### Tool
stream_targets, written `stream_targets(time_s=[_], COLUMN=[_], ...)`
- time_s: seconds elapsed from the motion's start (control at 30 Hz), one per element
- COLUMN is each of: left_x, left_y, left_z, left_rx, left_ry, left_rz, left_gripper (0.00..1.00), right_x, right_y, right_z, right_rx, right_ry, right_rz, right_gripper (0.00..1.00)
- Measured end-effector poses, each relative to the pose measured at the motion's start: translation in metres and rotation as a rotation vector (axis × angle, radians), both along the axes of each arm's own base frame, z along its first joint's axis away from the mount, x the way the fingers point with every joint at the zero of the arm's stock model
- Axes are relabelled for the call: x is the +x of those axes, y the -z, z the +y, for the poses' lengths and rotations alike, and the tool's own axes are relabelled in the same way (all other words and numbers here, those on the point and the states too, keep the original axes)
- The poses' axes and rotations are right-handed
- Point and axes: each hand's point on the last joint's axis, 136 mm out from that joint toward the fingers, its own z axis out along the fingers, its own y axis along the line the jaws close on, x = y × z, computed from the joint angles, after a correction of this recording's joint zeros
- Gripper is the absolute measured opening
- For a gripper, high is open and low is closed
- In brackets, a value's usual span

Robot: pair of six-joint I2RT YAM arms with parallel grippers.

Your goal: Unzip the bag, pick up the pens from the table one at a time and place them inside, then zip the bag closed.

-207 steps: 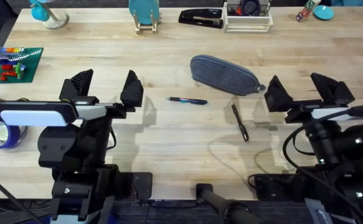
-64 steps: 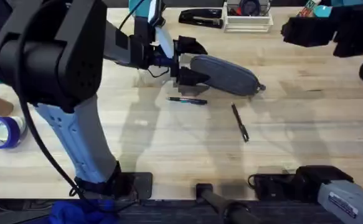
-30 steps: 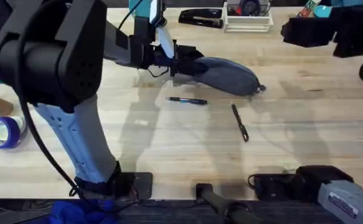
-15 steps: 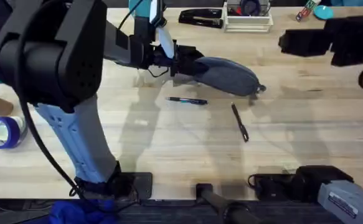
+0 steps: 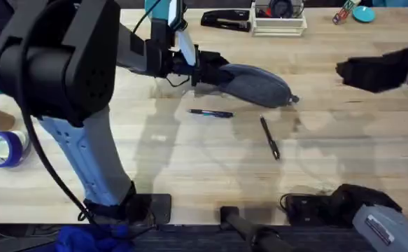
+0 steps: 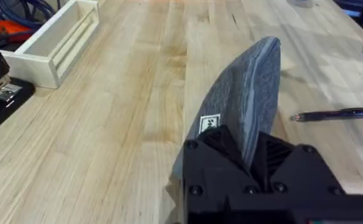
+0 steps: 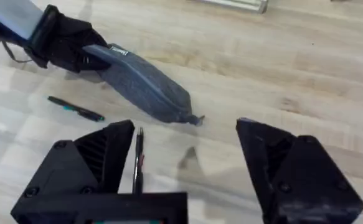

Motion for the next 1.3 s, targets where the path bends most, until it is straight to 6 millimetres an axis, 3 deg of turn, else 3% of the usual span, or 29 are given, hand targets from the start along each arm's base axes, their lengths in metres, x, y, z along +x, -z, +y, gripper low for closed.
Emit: stream_targets(time_s=[0.2,0.37,0.53,0.9,1.1,1.3], left_x=[0.0,0.0,0.0,0.0,0.0,0.0], left_y=[0.0,0.0,0.0,0.0,0.0,0.0], left_z=[0.0,0.0,0.0,0.0,0.0,0.0], left_rx=[0.0,0.0,0.0,0.0,0.0,0.0], left_ry=[0.0,0.0,0.0,0.0,0.0,0.0], left_rz=[0.0,0.0,0.0,0.0,0.0,0.0], left_gripper=[0.042,0.042,0.042,0.042,0.042,0.042], right_x=[-0.015,-0.008,-0.005,-0.001,-0.001,0.006], right_y=[-0.01,-0.024,-0.024,-0.01,-0.01,-0.005], right_z=[-0.01,-0.006,-0.005,-0.043,-0.044,-0.036], right_rx=[0.037,0.043,0.025,-0.162,-0.173,-0.156], right_ry=[-0.037,-0.125,-0.173,-0.059,-0.065,-0.181], right_rz=[0.031,-0.001,-0.007,0.054,0.052,0.036], right_gripper=[0.995,0.995,0.995,0.996,0.996,0.996])
